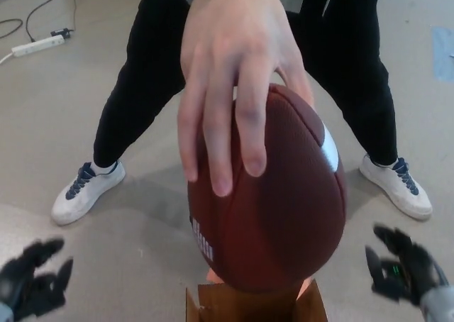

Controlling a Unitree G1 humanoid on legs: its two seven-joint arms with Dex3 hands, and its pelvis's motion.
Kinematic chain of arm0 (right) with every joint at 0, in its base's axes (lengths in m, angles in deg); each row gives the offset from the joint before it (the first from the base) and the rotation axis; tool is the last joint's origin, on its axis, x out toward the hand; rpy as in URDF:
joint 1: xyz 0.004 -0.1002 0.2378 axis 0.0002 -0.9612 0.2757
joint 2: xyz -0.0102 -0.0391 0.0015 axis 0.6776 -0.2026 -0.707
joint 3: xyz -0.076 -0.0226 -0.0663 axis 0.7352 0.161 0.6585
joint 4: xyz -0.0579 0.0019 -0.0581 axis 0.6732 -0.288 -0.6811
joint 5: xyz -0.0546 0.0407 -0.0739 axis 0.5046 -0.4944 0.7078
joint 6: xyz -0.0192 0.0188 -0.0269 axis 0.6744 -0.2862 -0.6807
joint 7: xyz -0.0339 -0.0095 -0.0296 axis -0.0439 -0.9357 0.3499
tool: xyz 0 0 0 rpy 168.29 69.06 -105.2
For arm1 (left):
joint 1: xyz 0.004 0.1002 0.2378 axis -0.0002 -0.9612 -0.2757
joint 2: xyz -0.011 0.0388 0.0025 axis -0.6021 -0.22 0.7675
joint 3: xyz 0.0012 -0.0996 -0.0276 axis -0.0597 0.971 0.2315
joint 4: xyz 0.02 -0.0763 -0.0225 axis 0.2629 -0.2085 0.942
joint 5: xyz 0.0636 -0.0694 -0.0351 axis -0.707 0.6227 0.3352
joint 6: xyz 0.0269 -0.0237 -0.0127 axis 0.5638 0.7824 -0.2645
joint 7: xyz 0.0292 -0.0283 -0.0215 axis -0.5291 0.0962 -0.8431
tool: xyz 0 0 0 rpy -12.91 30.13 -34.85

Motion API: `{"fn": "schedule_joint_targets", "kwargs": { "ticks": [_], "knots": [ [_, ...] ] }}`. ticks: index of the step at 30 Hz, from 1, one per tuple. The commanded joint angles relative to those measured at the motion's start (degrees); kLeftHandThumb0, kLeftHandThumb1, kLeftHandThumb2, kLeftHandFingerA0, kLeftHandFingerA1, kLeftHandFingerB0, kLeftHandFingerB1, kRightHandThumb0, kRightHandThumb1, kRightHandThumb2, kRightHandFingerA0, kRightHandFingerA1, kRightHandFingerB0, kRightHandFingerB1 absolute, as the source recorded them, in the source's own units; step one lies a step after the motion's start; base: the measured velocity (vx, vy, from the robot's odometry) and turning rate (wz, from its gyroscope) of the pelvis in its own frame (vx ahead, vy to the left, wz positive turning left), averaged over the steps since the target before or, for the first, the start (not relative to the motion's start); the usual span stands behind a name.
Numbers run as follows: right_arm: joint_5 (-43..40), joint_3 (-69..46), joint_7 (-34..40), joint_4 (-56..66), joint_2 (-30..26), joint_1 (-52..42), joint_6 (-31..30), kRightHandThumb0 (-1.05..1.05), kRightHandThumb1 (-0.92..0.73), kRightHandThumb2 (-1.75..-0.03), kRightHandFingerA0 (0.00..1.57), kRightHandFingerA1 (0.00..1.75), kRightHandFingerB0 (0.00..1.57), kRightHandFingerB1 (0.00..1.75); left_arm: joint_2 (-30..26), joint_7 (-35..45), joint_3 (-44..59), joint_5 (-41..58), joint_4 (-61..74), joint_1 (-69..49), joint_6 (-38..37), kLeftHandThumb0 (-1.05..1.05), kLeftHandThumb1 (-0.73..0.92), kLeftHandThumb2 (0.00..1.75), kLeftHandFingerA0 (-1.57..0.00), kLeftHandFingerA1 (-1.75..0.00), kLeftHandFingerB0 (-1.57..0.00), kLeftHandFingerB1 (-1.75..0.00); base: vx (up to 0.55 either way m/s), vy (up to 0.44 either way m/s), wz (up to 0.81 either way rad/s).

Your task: Use both hands to pick up a football from a person and place it into a container beneath

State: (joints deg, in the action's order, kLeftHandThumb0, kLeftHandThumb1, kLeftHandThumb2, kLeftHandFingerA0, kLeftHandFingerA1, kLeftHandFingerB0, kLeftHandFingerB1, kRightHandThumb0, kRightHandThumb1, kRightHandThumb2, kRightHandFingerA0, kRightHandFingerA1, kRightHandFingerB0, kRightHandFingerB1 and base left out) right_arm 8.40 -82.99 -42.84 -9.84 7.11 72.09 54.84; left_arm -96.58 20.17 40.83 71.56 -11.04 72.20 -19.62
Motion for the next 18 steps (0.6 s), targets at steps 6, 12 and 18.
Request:
{"fn": "schedule_joint_targets", "kwargs": {
  "ticks": [6,12,18],
  "knots": [
    [-8.9,-7.6,-3.6,2.6,2.8,0.4,17.1,-0.72,-0.92,-0.71,0.15,0.29,0.00,0.10,-0.3,7.9,4.5,6.0,2.1,-1.1,-14.3,-0.84,0.81,1.11,0.00,-0.13,0.00,-0.13,0.00,0.000,0.00],
    [-13.8,-7.6,-6.6,24.5,7.1,-7.8,19.8,-0.81,-0.77,-0.90,0.13,0.29,0.00,0.06,2.5,9.7,3.1,9.1,26.9,-11.0,-14.8,-0.92,0.82,1.13,-0.04,-0.16,-0.03,-0.12,0.00,0.000,0.00],
    [-15.1,-2.1,-7.6,48.7,9.4,-16.5,15.7,-0.85,-0.80,-1.14,0.15,0.34,0.00,0.15,4.9,8.6,-0.4,11.2,53.2,-18.7,-7.1,-0.90,0.83,1.15,-0.08,-0.20,-0.08,-0.22,0.00,0.000,0.00]
  ]
}}
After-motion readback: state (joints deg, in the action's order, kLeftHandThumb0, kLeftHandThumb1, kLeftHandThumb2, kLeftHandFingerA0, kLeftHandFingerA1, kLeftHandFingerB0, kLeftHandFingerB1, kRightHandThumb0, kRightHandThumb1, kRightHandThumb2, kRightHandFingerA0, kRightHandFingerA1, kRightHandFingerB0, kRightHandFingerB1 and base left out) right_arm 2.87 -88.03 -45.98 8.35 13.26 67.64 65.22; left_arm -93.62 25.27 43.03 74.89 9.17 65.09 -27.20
